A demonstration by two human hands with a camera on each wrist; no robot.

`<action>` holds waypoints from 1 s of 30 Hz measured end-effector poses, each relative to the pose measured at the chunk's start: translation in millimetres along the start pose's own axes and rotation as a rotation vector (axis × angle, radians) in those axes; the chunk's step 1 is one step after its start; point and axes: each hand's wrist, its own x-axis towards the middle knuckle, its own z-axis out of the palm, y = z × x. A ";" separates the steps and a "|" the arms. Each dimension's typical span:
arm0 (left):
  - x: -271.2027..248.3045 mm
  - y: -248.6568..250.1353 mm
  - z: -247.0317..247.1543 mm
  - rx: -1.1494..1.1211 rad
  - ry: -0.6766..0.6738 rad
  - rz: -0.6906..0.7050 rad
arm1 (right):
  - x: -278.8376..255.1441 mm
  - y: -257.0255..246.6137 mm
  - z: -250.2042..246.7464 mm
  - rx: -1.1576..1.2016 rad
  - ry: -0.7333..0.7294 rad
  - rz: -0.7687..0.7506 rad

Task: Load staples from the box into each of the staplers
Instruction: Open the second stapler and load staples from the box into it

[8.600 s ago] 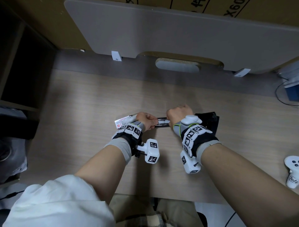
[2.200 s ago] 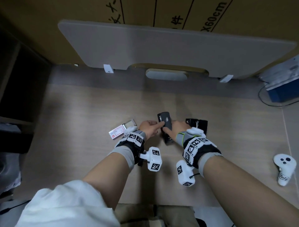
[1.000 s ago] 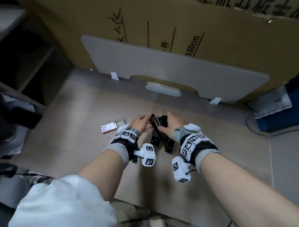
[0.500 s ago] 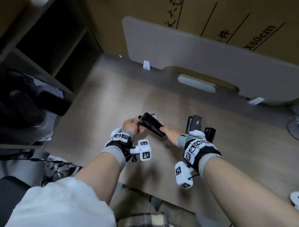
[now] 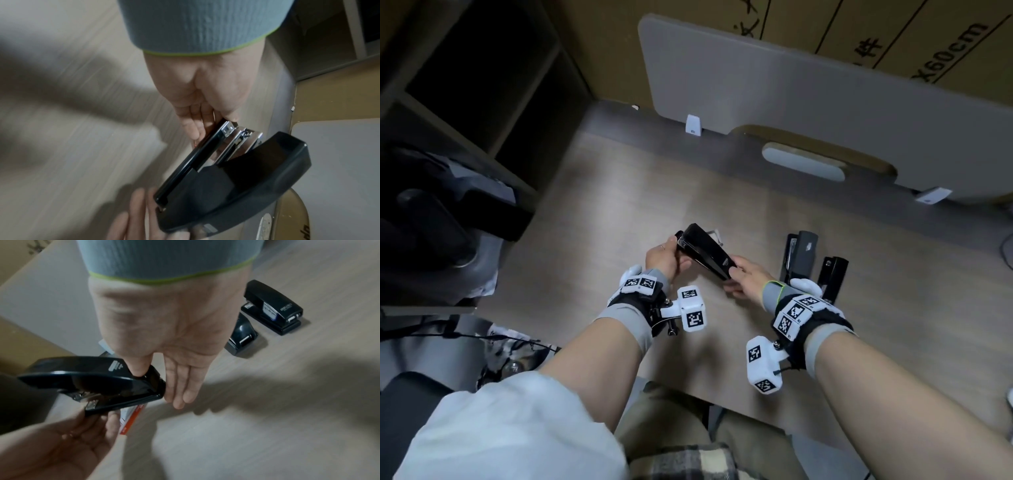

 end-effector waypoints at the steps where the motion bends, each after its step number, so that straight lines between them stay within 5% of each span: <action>1: -3.8 1.3 2.9 -0.019 -0.008 -0.012 | -1.5 -2.2 -0.1 0.046 -0.003 0.009; 9: -32.4 3.6 28.7 -0.209 -0.329 -0.093 | 2.6 -10.6 -8.7 0.111 0.014 -0.003; 30: -28.9 -5.6 48.3 -0.059 -0.349 -0.079 | -10.9 -3.5 -22.9 0.148 -0.041 -0.032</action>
